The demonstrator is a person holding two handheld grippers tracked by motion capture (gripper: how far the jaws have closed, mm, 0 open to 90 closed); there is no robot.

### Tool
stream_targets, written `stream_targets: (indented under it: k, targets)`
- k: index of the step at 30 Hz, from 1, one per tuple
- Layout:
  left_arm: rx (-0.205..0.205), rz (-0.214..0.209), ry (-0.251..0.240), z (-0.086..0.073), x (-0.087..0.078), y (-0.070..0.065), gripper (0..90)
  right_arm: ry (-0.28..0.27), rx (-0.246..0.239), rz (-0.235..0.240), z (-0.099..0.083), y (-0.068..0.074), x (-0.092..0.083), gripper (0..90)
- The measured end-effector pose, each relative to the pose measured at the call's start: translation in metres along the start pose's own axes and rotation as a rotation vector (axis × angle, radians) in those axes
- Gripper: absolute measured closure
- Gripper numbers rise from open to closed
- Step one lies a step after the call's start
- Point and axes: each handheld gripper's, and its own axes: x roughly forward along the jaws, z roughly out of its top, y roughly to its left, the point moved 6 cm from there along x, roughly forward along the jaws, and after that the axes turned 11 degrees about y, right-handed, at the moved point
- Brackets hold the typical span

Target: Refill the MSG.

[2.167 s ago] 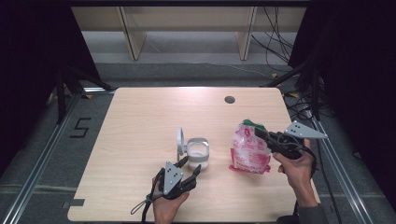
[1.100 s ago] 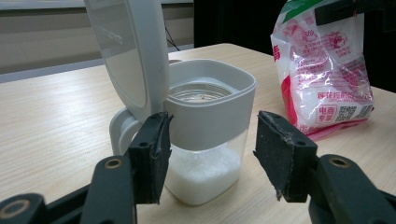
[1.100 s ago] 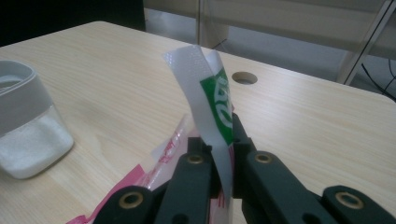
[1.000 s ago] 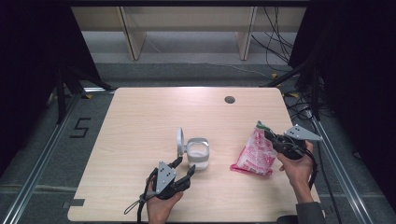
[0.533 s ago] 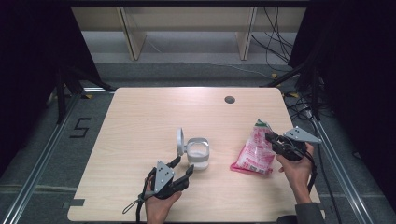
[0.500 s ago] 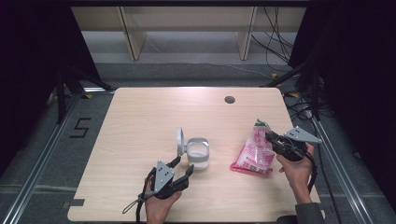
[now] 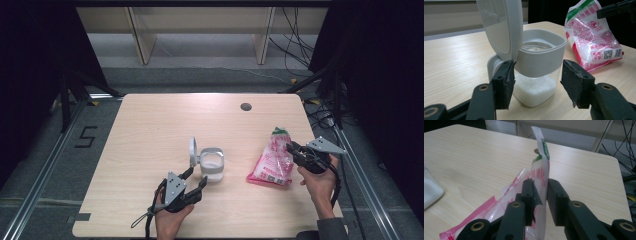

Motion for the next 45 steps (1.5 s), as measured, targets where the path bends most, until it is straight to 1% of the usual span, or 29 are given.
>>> stream_targets:
  k: [1,3,4,5,6,7,14,15,16,17,19,20,22,23,27,28,29,30,31,32,36,37,38,40,41,42,43,44,45]
  targets:
    - [-0.003,0.0,0.001,0.0,0.0,0.0,43.6,-0.005,0.008,-0.012,0.0,0.0,0.0,73.2]
    - [-0.002,0.0,0.002,0.0,0.0,0.0,43.6,-0.021,-0.015,-0.026,0.002,-0.004,-0.002,71.3]
    - [-0.002,0.002,0.001,0.0,0.0,0.001,43.6,-0.023,0.015,-0.026,0.002,-0.002,-0.003,68.8]
    - [-0.002,0.001,-0.003,0.0,-0.001,0.001,43.6,-0.033,-0.005,-0.029,0.003,-0.005,-0.003,67.0]
    - [0.007,-0.003,-0.011,0.0,0.0,0.001,43.6,-0.023,-0.005,-0.03,0.003,-0.004,-0.004,67.1]
    - [-0.009,0.001,-0.009,0.0,0.0,0.001,43.6,-0.014,-0.009,-0.045,0.002,-0.003,-0.005,67.0]
    - [0.001,0.008,-0.003,-0.002,-0.002,0.006,43.7,-0.015,-0.021,-0.038,0.002,0.007,-0.005,65.1]
    - [-0.013,0.011,-0.003,-0.002,-0.002,0.005,43.7,-0.029,-0.036,-0.03,0.003,0.008,-0.004,64.4]
    - [-0.01,0.013,-0.003,-0.002,-0.003,0.006,43.8,-0.026,-0.016,-0.022,0.003,0.011,-0.006,63.7]
    - [-0.006,0.012,-0.004,-0.002,-0.003,0.007,43.8,-0.031,-0.045,-0.017,0.004,0.011,-0.005,62.4]
    - [-0.017,0.014,-0.013,-0.002,-0.003,0.007,43.8,-0.037,-0.051,-0.009,0.004,0.015,-0.005,59.6]
    - [-0.015,0.016,-0.013,-0.002,-0.003,0.008,43.8,-0.029,-0.034,0.0,0.003,0.019,-0.005,59.0]
    - [-0.011,0.018,-0.006,-0.002,-0.005,0.008,43.8,-0.03,-0.045,0.01,0.002,0.023,-0.005,56.8]
    - [-0.01,0.02,-0.006,-0.002,-0.005,0.009,43.8,-0.033,-0.031,0.018,0.002,0.027,-0.005,54.9]
    - [-0.02,0.022,-0.012,-0.002,-0.006,0.011,43.8,-0.006,-0.025,0.031,-0.002,0.038,-0.004,51.3]
    - [-0.016,0.024,-0.001,-0.002,-0.007,0.011,43.8,-0.023,-0.046,0.038,-0.001,0.039,-0.002,50.9]
    - [-0.017,0.024,-0.001,-0.002,-0.007,0.012,43.8,-0.012,-0.063,0.043,-0.002,0.04,-0.002,50.0]
    - [-0.017,0.025,-0.003,-0.002,-0.008,0.013,43.8,0.007,-0.035,0.057,-0.004,0.045,-0.003,49.0]
    - [-0.016,0.022,-0.016,-0.001,-0.007,0.013,43.8,-0.004,-0.064,0.056,-0.003,0.045,-0.002,48.5]
    - [-0.01,0.026,-0.005,-0.001,-0.009,0.015,43.7,0.007,-0.048,0.069,-0.005,0.049,-0.003,47.9]
    - [-0.018,0.034,-0.004,-0.001,-0.012,0.02,43.8,0.005,-0.078,0.089,-0.007,0.056,-0.001,45.6]
    - [-0.024,0.037,-0.008,0.0,-0.012,0.022,43.8,0.009,-0.078,0.114,-0.009,0.061,0.0,45.3]
    - [-0.02,0.042,-0.003,0.0,-0.013,0.024,43.8,0.024,-0.058,0.114,-0.012,0.064,-0.001,45.2]
    - [-0.026,0.042,-0.01,0.001,-0.014,0.027,44.1,0.025,-0.101,0.115,-0.013,0.065,0.001,44.7]
    - [-0.027,0.051,-0.012,0.001,-0.015,0.029,44.2,0.017,-0.095,0.125,-0.014,0.068,0.002,44.4]
    - [-0.031,0.053,-0.011,0.002,-0.016,0.03,44.4,0.043,-0.084,0.13,-0.016,0.07,0.0,44.1]
    - [-0.027,0.054,-0.016,0.002,-0.016,0.032,44.5,0.025,-0.108,0.13,-0.015,0.069,0.002,44.1]
    - [-0.03,0.06,-0.009,0.002,-0.017,0.033,44.5,0.032,-0.07,0.14,-0.017,0.074,0.0,44.1]
    - [-0.029,0.062,-0.01,0.002,-0.017,0.034,44.5,0.028,-0.106,0.145,-0.017,0.073,0.001,44.0]
